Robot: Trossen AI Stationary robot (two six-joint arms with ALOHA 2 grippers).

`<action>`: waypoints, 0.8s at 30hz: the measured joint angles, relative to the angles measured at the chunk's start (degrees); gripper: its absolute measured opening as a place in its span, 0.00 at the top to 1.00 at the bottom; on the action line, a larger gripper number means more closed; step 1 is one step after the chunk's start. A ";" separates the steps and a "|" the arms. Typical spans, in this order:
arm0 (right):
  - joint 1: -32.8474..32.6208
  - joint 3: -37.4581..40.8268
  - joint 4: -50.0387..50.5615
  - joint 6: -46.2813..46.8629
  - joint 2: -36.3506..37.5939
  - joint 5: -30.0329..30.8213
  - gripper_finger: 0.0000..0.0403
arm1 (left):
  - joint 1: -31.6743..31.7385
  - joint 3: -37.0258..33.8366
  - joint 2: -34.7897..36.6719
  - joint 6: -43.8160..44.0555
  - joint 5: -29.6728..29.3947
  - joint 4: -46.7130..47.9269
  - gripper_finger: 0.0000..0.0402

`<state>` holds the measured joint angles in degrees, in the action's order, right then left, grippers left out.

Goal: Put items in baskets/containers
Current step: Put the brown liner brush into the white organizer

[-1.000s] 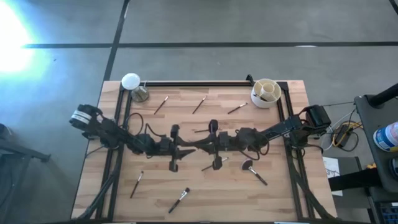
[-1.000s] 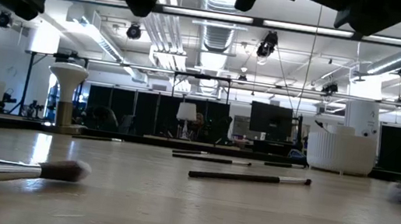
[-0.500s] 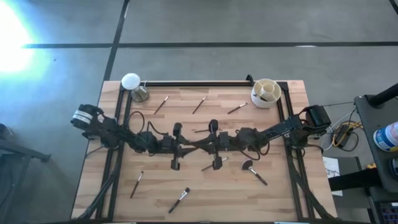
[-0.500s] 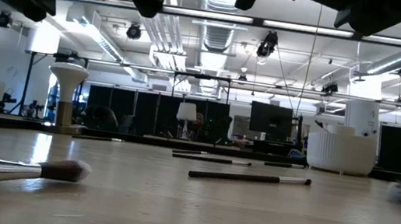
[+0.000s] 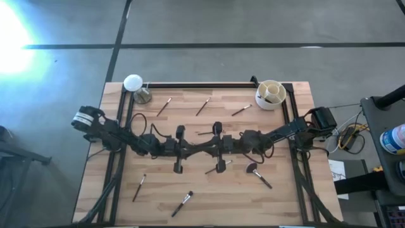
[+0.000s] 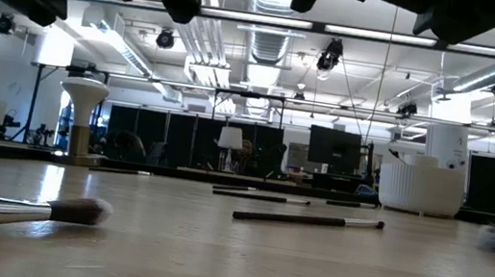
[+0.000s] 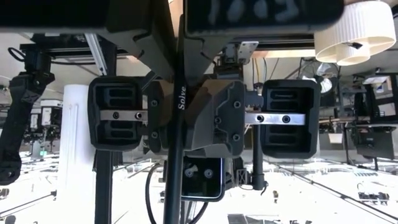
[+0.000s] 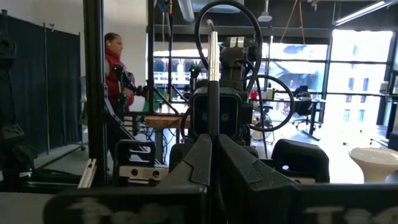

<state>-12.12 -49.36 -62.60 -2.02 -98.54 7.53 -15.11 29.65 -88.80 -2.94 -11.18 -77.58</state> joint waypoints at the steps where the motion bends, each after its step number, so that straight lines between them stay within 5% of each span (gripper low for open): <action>1: 0.00 0.00 0.18 -0.12 0.00 0.00 0.97 | 0.00 -0.02 0.02 0.00 0.00 0.08 0.98; 24: 0.00 0.09 2.62 -0.06 0.67 0.13 0.97 | -0.05 -0.94 1.39 0.66 -0.70 -0.52 0.98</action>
<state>-12.12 -49.28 -59.98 -2.08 -97.87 7.66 -15.16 28.71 -87.41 -2.28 -11.88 -78.10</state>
